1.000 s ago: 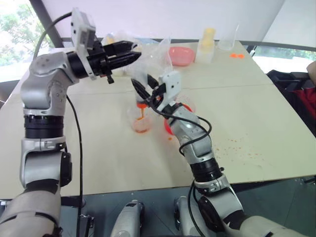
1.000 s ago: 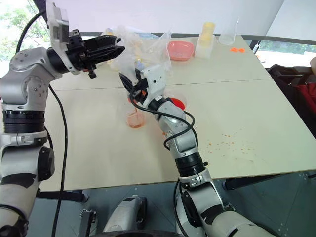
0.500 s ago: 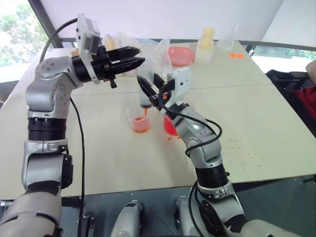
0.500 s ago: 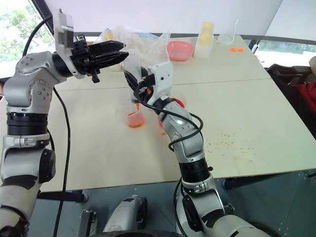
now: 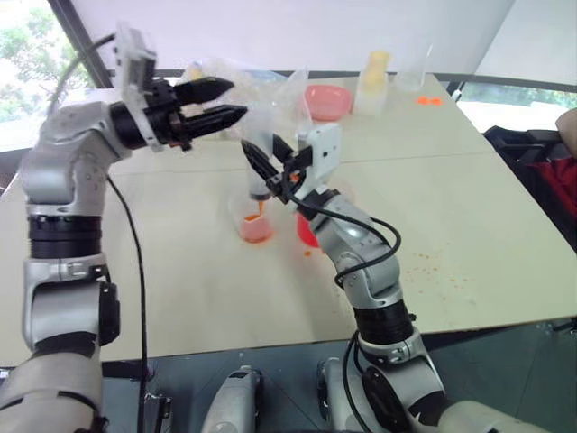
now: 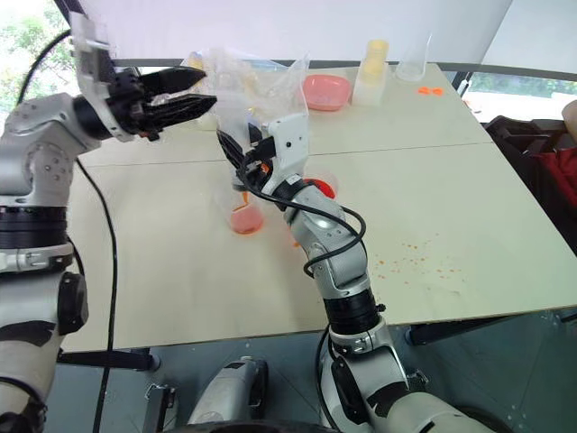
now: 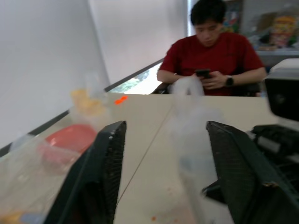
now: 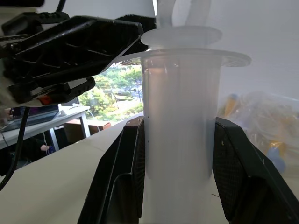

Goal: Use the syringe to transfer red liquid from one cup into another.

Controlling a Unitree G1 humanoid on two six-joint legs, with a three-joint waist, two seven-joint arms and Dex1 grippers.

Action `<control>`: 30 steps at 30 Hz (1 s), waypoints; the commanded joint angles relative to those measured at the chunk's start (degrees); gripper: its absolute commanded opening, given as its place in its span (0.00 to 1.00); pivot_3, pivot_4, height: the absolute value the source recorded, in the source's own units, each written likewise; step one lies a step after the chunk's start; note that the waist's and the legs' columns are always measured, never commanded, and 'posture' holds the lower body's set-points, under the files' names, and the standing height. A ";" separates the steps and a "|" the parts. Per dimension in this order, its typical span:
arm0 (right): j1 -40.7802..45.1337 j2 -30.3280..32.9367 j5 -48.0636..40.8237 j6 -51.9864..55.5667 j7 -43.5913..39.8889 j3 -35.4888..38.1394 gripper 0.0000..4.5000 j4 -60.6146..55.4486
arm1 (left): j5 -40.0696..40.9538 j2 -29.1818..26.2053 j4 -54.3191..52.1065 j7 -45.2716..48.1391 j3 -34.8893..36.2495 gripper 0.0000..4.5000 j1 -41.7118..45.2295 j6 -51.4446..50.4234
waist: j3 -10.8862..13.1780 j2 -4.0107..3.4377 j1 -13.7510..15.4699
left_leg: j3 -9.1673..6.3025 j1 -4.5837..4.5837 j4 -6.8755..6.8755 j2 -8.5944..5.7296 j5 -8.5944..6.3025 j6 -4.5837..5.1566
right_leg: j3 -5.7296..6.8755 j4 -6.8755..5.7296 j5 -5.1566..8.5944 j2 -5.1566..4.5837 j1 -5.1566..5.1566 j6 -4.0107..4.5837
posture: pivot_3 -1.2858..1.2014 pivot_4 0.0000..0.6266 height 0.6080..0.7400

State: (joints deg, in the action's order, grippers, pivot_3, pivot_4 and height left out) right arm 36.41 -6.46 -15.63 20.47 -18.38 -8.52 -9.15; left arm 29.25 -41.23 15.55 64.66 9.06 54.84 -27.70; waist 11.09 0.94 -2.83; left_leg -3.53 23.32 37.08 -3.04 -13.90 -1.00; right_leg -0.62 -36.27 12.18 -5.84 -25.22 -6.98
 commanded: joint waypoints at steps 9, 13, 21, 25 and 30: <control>4.09 -0.89 -4.74 -0.15 0.02 1.76 0.33 -5.25 | 5.65 -2.74 -6.22 -3.95 7.57 0.82 -8.12 -6.34 | -0.02 0.03 0.45 | -0.05 0.02 0.03 0.00 0.00 0.00 | -0.01 0.03 0.00 -0.05 0.07 0.00 | 0.52 0.24 1.00; 7.14 1.34 -10.87 8.51 3.08 8.35 0.33 -5.86 | 8.51 -2.63 -12.64 -4.80 7.95 0.82 -13.79 -9.73 | -0.01 0.03 0.25 | -0.04 0.01 0.00 0.01 0.00 0.00 | -0.06 0.02 -0.01 -0.04 0.04 0.01 | 0.52 0.24 1.00; 17.35 21.30 -40.29 50.14 17.06 35.24 0.33 -5.04 | 12.11 -6.61 -27.58 -3.33 6.49 0.82 -26.73 -14.86 | 0.01 -0.01 0.92 | 0.00 0.07 -0.08 0.23 -0.01 0.01 | -0.08 0.16 -0.02 -0.09 0.02 0.06 | 0.52 0.24 1.00; 21.02 29.78 -41.84 67.73 22.92 44.31 0.33 3.48 | 14.16 -5.42 -32.45 -6.05 7.29 0.82 -30.22 -15.68 | 0.01 -0.02 1.03 | 0.08 0.07 -0.09 0.28 -0.03 0.04 | -0.08 0.21 0.00 -0.07 0.05 0.13 | 0.52 0.24 1.00; 17.77 36.85 -43.51 72.03 25.40 46.25 0.33 13.06 | 14.81 -2.34 -35.39 -11.10 5.94 0.82 -31.35 -16.25 | 0.00 -0.02 1.04 | 0.26 0.04 -0.06 0.36 -0.05 0.10 | -0.10 0.27 0.03 -0.02 0.13 0.19 | 0.52 0.24 1.00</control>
State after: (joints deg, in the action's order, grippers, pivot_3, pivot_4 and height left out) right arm 54.64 28.69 -56.70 92.03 6.61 36.94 2.36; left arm 43.21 -43.14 -17.30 54.45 14.63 24.17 -43.72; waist 11.09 0.92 -1.79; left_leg -3.27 23.37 37.02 -2.65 -13.96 -0.89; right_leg -0.72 -35.99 12.17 -5.83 -25.09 -6.88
